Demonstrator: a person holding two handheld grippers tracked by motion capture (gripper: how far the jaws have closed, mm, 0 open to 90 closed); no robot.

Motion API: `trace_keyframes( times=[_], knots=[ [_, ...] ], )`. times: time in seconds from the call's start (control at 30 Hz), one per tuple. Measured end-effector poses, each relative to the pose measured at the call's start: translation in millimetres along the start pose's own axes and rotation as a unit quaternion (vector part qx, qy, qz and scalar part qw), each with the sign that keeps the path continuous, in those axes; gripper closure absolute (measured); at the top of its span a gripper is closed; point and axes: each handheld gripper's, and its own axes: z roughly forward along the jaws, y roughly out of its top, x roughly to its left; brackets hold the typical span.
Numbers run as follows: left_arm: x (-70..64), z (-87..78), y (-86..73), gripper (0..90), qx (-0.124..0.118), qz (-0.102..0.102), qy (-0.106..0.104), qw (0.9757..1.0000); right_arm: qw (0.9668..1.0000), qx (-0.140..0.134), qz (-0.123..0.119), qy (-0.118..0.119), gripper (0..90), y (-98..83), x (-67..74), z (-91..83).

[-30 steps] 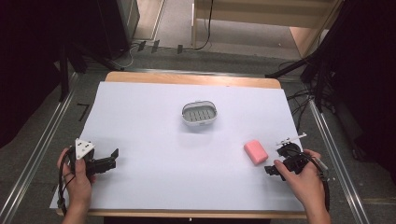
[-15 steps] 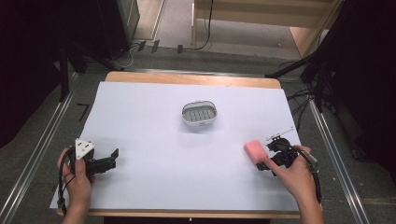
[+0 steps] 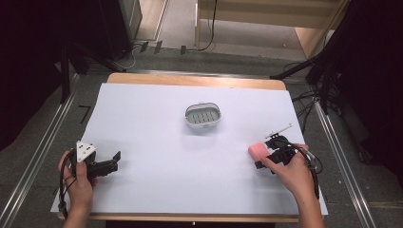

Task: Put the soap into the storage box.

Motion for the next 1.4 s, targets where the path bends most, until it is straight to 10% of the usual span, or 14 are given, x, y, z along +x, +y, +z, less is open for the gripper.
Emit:
trace_keyframes(
  times=[1.4],
  knots=[
    [0.6,0.1,0.1,0.0,0.000,-0.005,-0.003,1.0000,0.9998,0.009,0.019,-0.003,38.2,30.2,5.5,13.4]
  ],
)
